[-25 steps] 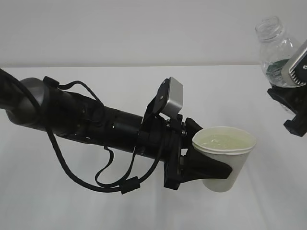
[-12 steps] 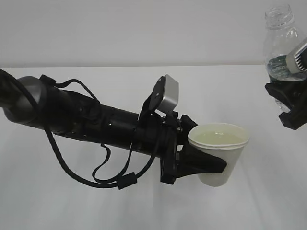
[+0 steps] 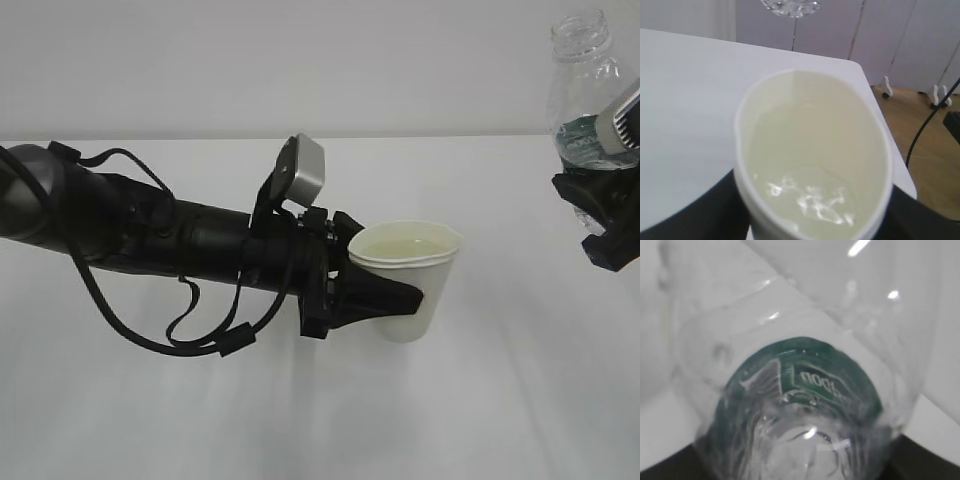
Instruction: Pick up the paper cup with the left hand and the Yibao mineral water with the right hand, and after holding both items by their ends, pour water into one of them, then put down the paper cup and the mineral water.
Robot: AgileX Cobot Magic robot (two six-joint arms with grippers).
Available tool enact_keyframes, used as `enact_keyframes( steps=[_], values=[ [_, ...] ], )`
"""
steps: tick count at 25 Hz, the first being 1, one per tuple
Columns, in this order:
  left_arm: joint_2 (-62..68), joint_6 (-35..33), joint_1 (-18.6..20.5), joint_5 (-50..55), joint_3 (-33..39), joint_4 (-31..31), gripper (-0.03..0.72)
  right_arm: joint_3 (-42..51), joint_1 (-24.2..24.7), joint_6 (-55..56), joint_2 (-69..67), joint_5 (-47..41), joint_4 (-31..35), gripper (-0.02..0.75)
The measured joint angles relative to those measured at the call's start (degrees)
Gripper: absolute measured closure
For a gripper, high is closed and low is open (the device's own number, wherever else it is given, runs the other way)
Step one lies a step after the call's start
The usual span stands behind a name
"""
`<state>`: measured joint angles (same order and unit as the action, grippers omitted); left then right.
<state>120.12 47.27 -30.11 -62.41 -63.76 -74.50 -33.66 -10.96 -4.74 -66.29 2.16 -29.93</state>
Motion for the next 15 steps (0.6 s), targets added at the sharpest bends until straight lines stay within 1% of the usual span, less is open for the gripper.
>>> enact_keyframes(
  steps=[8,15],
  values=[
    [0.00,-1.87,5.16,0.00,0.00,0.00,0.258,0.00,0.00,0.00,0.00,0.00,-0.11,0.330],
    [0.00,-2.45,10.95,0.00,0.00,0.00,0.258,0.00,0.00,0.08,0.00,0.00,-0.70,0.330]
  ],
)
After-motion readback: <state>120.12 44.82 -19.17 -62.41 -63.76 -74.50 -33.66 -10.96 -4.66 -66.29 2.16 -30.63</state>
